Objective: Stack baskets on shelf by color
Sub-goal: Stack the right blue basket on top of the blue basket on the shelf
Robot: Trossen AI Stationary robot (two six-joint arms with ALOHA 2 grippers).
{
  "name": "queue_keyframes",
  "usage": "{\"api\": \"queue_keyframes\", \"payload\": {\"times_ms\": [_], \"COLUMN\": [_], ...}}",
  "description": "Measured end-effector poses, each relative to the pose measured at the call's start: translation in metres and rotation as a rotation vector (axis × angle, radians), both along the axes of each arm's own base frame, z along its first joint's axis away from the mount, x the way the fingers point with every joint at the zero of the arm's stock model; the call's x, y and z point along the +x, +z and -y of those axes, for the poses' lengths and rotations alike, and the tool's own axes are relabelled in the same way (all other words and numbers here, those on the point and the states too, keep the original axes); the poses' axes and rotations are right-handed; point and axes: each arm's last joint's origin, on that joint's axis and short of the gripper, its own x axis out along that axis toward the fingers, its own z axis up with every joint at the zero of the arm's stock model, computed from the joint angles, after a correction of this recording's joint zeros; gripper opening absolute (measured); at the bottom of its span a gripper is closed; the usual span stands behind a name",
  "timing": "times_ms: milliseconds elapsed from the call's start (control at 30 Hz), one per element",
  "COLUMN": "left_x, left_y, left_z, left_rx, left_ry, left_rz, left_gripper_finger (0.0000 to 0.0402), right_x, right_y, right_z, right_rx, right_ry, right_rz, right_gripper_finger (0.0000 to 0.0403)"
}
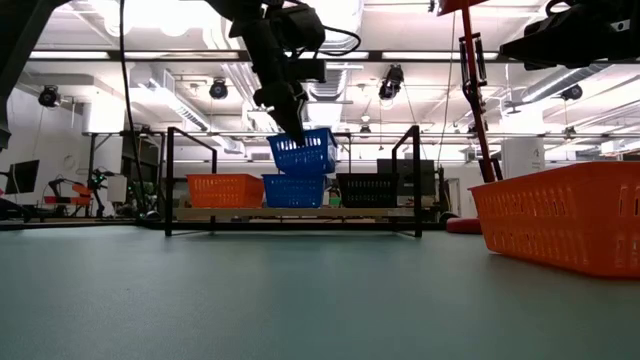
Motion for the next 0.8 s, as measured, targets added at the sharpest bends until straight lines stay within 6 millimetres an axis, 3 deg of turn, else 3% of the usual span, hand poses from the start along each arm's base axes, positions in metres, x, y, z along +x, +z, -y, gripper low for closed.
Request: {"api": "queue_keyframes", "payload": {"times_ms": [800], "left_x": [-0.0020], "left_y": [-0.0094], "left_z": [-0.0018], "left_rx": [-0.002], "left_ry": [0.103], "left_rz": [-0.008], "left_gripper_finger": [0.0000], "right_x": [0.0000], "right_y": [0.0000], "right_z": [0.0000], "right_rx": [0.000], "right_ry": [-0.001], "right_rz": [0.000], "right_gripper_finger": [0.0009]}}
